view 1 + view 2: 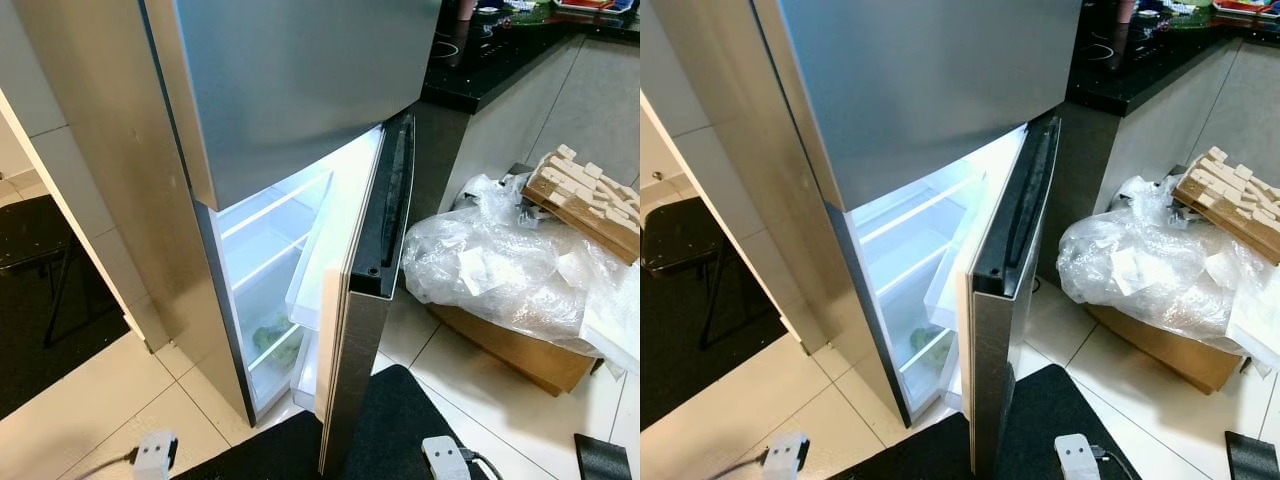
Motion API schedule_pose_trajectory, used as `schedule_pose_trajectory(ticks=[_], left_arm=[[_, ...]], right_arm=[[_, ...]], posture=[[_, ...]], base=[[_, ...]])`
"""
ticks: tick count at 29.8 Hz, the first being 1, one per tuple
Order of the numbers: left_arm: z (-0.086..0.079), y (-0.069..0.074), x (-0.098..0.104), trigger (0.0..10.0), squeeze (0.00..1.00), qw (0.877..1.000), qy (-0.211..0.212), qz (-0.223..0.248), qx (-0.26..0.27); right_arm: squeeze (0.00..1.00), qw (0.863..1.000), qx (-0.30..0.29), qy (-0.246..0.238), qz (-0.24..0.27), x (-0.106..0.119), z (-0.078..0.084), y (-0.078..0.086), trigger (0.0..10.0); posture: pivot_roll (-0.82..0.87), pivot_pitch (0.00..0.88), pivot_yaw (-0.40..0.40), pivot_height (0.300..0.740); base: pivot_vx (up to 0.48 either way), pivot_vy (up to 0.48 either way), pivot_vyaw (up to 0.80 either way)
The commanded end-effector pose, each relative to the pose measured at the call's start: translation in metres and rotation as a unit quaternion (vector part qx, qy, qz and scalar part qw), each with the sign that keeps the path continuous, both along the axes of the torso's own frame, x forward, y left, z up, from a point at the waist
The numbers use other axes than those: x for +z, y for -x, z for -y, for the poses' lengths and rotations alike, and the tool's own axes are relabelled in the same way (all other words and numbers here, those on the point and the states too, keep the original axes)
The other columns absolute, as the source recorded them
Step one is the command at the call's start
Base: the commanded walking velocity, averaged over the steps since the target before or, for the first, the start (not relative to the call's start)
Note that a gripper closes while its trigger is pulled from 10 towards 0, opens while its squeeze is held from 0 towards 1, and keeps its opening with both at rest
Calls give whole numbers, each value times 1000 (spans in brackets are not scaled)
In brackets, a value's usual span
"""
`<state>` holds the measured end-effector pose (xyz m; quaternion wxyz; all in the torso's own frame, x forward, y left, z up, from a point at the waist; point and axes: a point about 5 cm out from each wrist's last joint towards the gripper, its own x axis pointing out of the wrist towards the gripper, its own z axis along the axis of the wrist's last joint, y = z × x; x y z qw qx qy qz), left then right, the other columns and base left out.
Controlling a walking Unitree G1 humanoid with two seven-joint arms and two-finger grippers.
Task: Restocking fridge
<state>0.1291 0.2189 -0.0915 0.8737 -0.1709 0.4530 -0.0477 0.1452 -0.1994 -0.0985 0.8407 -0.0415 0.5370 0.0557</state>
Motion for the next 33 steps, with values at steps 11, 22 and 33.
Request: schedule_pose_trajectory(ticks=[11,22,33], left_arm=[[10,20,-13,10000,0,997,-46,-62,18],[18,16,-14,10000,0,995,-68,-69,4],[16,22,-15,10000,0,994,-72,-77,8]], right_arm=[[0,1000,18,10,-11,-1,1,4,10000],[0,1000,18,15,-1,3,4,-6,10000],[0,1000,15,8,-4,1,-1,-3,10000]], posture=[[-33,0,-5,740],[-31,0,-17,740],[-32,0,-7,740]], base=[[0,0,0],[-231,0,0],[-314,0,0]])
